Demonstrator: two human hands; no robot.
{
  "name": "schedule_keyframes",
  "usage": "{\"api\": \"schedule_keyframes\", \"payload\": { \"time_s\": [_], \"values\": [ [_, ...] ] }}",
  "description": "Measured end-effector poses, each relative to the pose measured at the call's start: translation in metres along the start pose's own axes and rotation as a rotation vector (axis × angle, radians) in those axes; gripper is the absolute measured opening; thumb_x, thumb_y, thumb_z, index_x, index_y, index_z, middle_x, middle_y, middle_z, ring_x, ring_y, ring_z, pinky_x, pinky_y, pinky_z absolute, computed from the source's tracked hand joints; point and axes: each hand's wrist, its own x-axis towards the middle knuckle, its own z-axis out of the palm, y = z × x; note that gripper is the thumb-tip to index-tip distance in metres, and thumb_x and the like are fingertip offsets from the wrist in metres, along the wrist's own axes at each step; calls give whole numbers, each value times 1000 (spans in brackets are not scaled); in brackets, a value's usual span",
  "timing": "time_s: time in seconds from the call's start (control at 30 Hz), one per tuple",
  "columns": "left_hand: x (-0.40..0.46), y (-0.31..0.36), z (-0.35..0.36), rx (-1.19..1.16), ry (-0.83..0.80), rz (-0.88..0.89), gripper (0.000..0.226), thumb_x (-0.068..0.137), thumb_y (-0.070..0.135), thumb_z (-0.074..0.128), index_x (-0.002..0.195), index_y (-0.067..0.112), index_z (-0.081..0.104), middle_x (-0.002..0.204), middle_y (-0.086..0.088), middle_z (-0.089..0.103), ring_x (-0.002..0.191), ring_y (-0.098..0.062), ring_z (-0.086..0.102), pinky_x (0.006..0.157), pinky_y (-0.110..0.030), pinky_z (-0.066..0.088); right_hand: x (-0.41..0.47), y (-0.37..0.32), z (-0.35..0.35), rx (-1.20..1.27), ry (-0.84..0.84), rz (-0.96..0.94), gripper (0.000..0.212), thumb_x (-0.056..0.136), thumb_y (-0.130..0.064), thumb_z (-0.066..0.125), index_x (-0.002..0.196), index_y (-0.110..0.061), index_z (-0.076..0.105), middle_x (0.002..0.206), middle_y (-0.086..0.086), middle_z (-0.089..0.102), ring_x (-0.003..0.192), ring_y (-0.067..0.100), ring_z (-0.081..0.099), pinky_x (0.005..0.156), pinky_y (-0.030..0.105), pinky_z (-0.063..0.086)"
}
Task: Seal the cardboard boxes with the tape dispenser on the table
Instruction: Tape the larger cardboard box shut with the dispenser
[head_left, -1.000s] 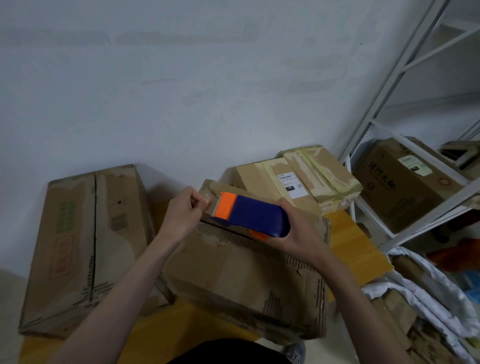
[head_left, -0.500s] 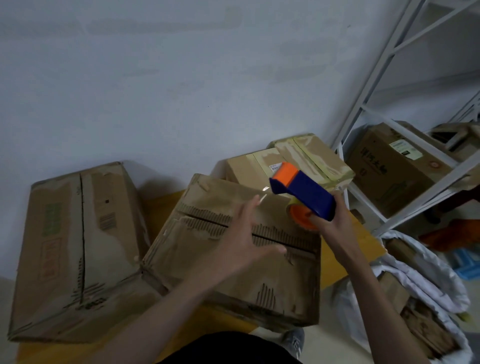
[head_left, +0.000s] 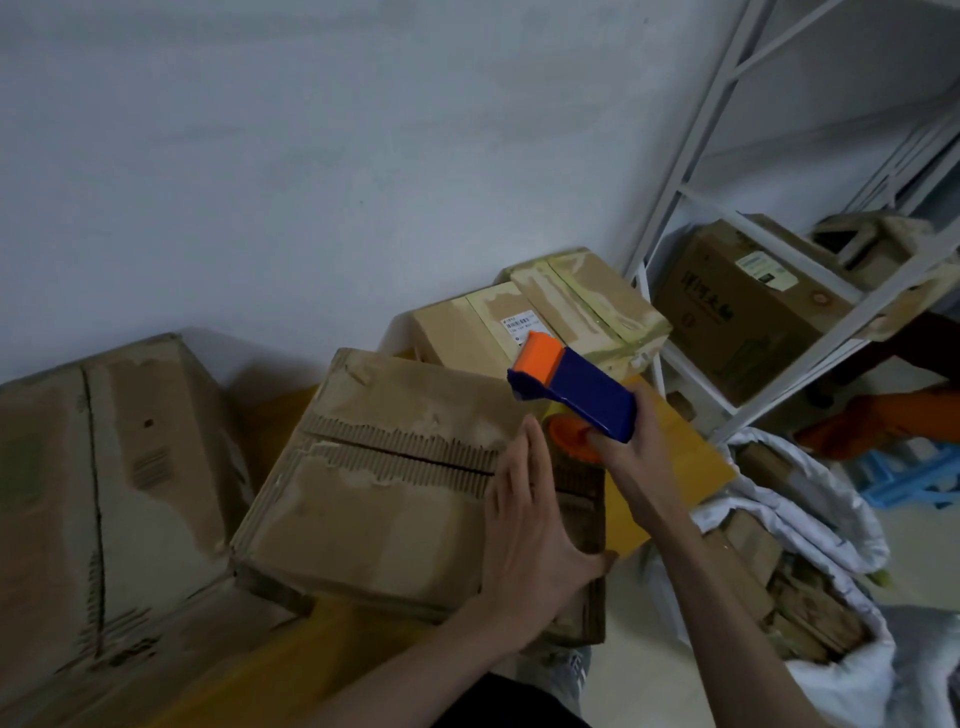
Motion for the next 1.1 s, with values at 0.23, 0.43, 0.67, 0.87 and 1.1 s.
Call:
{"api": "schedule_keyframes", "payload": {
  "time_s": [0.23, 0.43, 0.67, 0.87, 1.1],
  "values": [
    [24, -26, -24, 100, -109, 122, 149, 64, 56, 81, 145, 30, -42, 160, 12, -28, 152, -15, -11, 123, -39, 2, 7, 2, 16, 30, 49, 43, 37, 79, -34, 67, 107, -17, 49, 86, -3, 55, 68, 2, 53, 60, 20, 47],
    [42, -63, -67, 129, -248, 243, 147, 70, 51, 84, 142, 37, -43, 136, 37, -46, 134, 11, -34, 119, -35, -2, 14, -11, 42, 33, 5, 20, 37, 78, -31, 67, 104, -13, 48, 82, -2, 52, 62, 2, 48, 58, 16, 43],
    [46, -113, -111, 71, -203, 252, 141, 67, 52, 87, 152, 43, -25, 155, 30, -25, 145, 2, -1, 110, -31, 28, 14, -35, 81, 27, -153, 7, 59, 71, -58, 66, 105, -17, 41, 85, -4, 47, 66, 5, 46, 58, 17, 43],
    [49, -82, -110, -334, 173, 127, 93, 71, 55, 83, 151, 39, 36, 151, 21, 39, 136, -2, 43, 107, -29, 40, 25, -36, 79, 81, -152, -8, 41, 85, -31, 72, 107, -15, 42, 90, -3, 48, 73, 11, 50, 60, 16, 46],
    [119, 22, -75, -877, 558, -234, 12, 91, 24, 72, 102, 21, 74, 98, 6, 74, 95, -9, 69, 84, -25, 57, 75, -24, 11, 128, -96, -74, 49, 83, -39, 73, 115, -15, 44, 97, -4, 54, 78, 0, 55, 67, 16, 49]
  ]
}}
